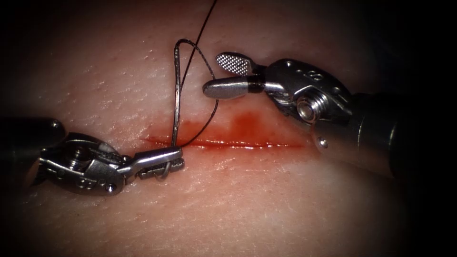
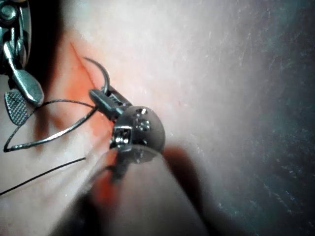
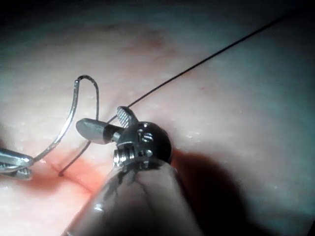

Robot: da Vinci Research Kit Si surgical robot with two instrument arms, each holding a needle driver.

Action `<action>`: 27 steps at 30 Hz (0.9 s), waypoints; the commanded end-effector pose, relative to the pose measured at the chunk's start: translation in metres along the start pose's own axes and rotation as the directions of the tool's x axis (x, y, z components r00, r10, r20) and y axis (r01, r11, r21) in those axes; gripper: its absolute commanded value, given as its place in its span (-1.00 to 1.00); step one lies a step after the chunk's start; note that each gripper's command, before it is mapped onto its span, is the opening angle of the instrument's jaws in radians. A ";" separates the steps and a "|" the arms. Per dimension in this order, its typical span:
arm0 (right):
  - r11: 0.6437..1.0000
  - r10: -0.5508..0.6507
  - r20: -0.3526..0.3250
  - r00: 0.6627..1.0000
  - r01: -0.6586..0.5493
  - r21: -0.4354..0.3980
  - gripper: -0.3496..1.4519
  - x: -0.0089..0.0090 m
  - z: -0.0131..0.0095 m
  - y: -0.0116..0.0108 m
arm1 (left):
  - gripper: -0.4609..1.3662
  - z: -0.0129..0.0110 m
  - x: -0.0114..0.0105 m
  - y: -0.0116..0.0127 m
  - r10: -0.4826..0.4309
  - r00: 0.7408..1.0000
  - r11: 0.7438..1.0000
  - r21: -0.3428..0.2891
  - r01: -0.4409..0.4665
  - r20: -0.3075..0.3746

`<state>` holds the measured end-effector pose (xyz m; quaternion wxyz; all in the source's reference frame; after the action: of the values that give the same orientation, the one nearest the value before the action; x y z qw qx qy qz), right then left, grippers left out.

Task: Wound Closure
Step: Pass the needle from the left to the right gripper

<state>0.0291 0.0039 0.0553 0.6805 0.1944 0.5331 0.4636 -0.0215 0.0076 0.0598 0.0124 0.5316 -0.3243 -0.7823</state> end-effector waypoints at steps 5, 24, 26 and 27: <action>1.000 0.001 0.008 1.000 -0.001 0.016 0.69 0.0000 -0.0012 -0.0012 | -0.88 0.0001 -0.0001 0.0000 0.000 1.000 1.000 -0.007 0.000 -0.001; 0.996 -0.005 0.004 1.000 0.004 0.092 0.64 0.0007 -0.0023 -0.0078 | -0.88 0.0004 0.0000 0.0001 0.011 1.000 1.000 -0.005 -0.011 0.001; 0.995 -0.005 0.000 1.000 0.004 0.095 0.63 0.0007 -0.0019 -0.0078 | -0.88 0.0005 0.0001 0.0001 0.023 1.000 1.000 -0.004 -0.023 0.002; 0.996 0.007 -0.001 1.000 -0.007 0.093 0.63 0.0007 -0.0017 -0.0076 | -0.88 0.0004 0.0001 0.0001 0.029 1.000 1.000 -0.004 -0.029 0.002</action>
<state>0.0308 0.0003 0.0485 0.6696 0.2264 0.5523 0.4420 -0.0220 0.0077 0.0600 0.0224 0.5271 -0.3328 -0.7816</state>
